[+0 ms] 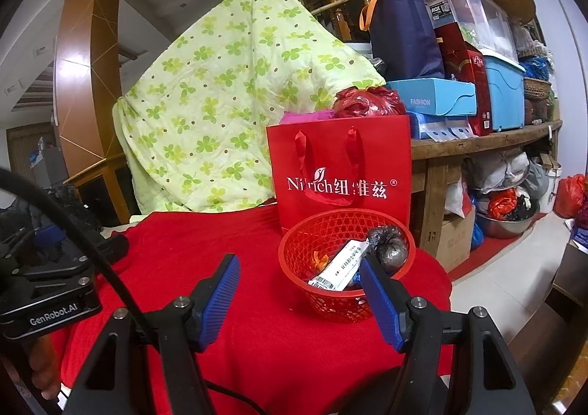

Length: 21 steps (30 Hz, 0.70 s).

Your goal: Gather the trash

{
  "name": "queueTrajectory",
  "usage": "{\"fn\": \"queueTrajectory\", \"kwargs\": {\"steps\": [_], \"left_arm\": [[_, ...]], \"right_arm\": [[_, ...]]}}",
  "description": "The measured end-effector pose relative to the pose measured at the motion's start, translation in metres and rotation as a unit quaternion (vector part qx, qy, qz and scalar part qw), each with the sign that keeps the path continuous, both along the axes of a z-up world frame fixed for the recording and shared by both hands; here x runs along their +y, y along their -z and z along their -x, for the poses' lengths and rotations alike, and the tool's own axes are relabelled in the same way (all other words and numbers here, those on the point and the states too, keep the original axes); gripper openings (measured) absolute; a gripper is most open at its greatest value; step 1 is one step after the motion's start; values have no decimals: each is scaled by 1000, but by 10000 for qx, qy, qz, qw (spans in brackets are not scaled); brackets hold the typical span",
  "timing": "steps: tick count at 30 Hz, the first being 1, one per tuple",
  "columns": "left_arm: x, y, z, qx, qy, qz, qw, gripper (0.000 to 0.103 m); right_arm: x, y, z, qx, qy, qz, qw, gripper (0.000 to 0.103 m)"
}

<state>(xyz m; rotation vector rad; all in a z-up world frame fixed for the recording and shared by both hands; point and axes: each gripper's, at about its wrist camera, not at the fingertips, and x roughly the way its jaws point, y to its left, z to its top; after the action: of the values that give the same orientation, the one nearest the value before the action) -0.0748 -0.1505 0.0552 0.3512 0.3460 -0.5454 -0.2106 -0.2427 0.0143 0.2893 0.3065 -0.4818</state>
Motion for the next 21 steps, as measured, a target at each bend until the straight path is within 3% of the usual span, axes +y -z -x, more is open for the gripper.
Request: {"fn": "queueTrajectory", "kwargs": {"steps": [21], "left_arm": [[-2,2,2,20,46,-20,10000,94]], "right_arm": [[-4,-1,3,15,38,-50,10000,72]]}}
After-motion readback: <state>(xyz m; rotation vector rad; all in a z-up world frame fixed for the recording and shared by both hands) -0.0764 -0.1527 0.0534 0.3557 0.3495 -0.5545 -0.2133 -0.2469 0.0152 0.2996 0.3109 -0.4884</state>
